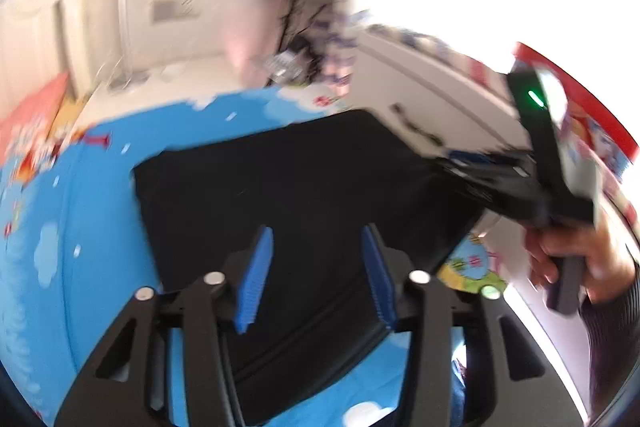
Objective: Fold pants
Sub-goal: 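Carry the bundle with both grippers and set it down flat on the sheet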
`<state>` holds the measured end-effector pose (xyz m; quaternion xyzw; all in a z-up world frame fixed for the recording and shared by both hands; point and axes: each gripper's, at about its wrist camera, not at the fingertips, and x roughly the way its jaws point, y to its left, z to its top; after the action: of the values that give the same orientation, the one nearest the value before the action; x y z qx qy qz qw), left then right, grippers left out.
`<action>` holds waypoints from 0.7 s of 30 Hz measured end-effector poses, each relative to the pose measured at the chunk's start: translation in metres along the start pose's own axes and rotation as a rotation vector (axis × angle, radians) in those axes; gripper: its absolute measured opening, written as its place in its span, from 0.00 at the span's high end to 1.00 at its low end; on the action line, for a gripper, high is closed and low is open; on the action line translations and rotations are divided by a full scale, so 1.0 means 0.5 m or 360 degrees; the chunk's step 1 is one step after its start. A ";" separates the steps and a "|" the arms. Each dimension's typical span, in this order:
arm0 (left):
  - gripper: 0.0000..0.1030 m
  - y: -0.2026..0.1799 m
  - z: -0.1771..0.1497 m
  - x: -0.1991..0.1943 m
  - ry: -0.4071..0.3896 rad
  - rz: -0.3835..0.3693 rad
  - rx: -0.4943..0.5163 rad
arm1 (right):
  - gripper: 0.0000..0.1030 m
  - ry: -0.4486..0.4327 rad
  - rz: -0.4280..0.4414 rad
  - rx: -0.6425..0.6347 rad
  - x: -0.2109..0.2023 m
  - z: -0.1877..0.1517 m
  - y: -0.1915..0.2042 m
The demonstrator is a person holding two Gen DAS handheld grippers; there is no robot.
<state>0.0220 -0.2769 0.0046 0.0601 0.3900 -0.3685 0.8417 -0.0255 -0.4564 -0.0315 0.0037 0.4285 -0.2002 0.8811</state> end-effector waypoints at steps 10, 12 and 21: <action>0.46 0.083 0.008 0.020 0.0150 -0.0007 -0.0027 | 0.22 -0.0171 -0.0183 0.0224 -0.081 -0.053 0.024; 0.42 0.070 0.041 0.013 0.0111 0.0015 -0.0008 | 0.21 -0.0189 -0.0182 0.0262 -0.112 -0.062 0.034; 0.03 0.020 0.056 -0.035 0.0088 0.0026 -0.0041 | 0.20 -0.0137 -0.0152 0.0361 -0.164 -0.083 0.047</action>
<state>0.0382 -0.2705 0.0342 0.0626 0.4173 -0.3547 0.8343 -0.0937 -0.3990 0.0003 0.0743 0.3647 -0.2890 0.8820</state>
